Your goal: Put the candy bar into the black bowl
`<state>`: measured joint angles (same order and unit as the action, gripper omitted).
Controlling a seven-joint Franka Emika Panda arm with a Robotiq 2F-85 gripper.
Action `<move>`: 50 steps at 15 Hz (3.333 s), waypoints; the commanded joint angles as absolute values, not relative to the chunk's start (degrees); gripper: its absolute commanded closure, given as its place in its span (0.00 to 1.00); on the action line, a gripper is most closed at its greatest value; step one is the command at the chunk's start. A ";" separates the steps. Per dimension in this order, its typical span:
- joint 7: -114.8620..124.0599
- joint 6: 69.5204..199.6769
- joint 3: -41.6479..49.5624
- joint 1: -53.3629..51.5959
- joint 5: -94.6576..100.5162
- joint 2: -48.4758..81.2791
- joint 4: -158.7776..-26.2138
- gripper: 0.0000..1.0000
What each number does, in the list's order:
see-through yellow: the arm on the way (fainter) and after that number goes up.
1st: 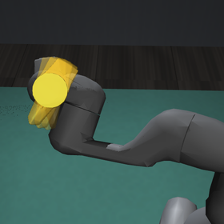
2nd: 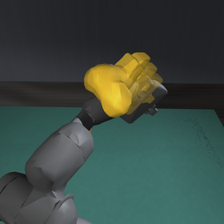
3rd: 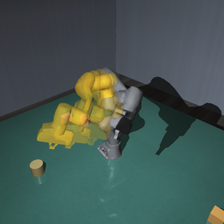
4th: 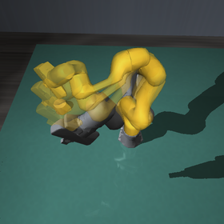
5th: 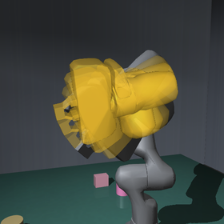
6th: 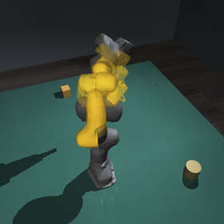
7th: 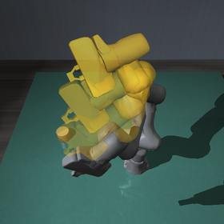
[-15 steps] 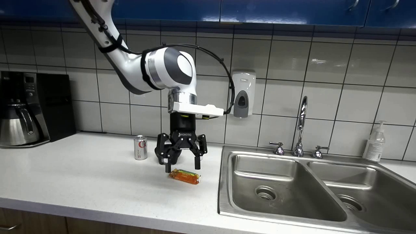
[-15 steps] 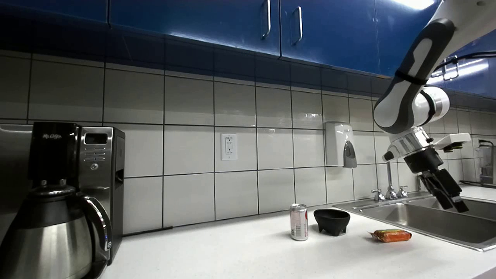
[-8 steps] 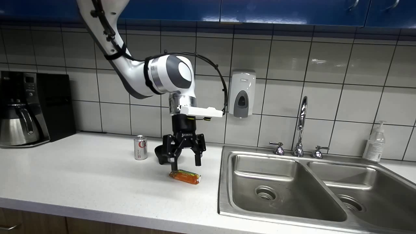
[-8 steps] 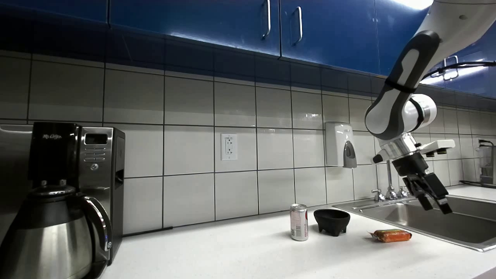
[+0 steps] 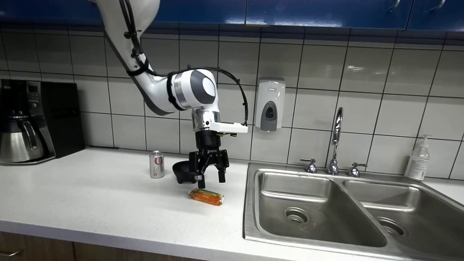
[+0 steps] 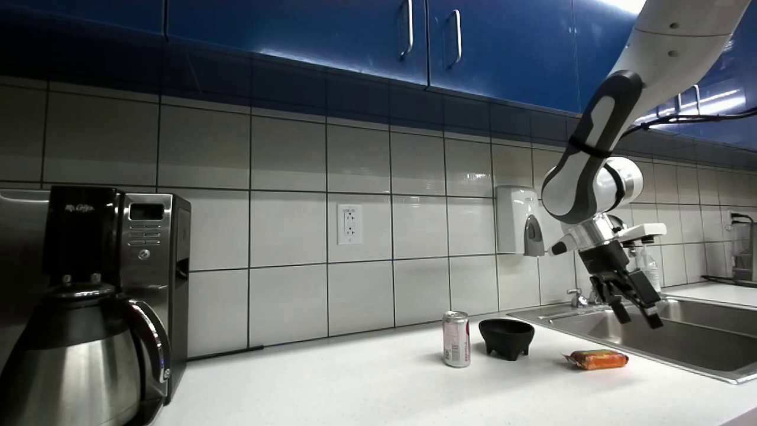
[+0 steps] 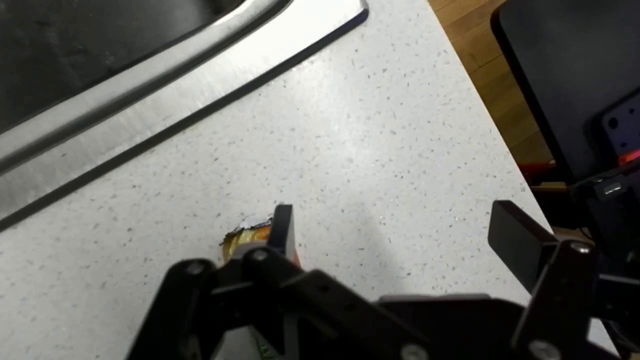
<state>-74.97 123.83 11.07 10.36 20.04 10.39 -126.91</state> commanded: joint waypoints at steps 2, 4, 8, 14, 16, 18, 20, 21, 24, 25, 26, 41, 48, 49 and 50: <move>-80.11 124.79 8.87 11.36 17.42 14.43 -123.52 0.00; -81.41 125.04 8.33 11.58 16.65 15.57 -122.85 0.00; -83.21 124.74 7.80 11.70 15.88 17.86 -120.72 0.00; -85.21 124.77 7.58 11.94 16.46 22.29 -116.76 0.00; -85.59 124.59 7.44 11.93 16.68 23.85 -115.45 0.00; -86.03 124.38 7.26 11.93 16.75 25.12 -114.26 0.00; -86.22 124.22 7.05 11.84 16.89 25.95 -113.27 0.00; -86.25 124.18 6.90 11.82 16.91 26.29 -112.86 0.00; -86.43 124.12 6.57 11.86 16.92 27.11 -111.90 0.00; -86.43 124.12 6.54 11.86 16.97 27.29 -111.75 0.00; -86.44 124.07 6.51 11.88 16.97 27.52 -111.53 0.00; -87.25 123.59 6.17 12.73 16.20 28.88 -110.19 0.84; -86.13 125.36 6.56 12.33 17.29 25.65 -113.72 0.84; -86.19 125.87 6.55 12.33 17.34 24.53 -114.77 0.84; -86.19 126.27 6.56 12.31 17.39 23.55 -115.65 0.84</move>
<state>-85.45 125.08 7.38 11.43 16.87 27.98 -112.10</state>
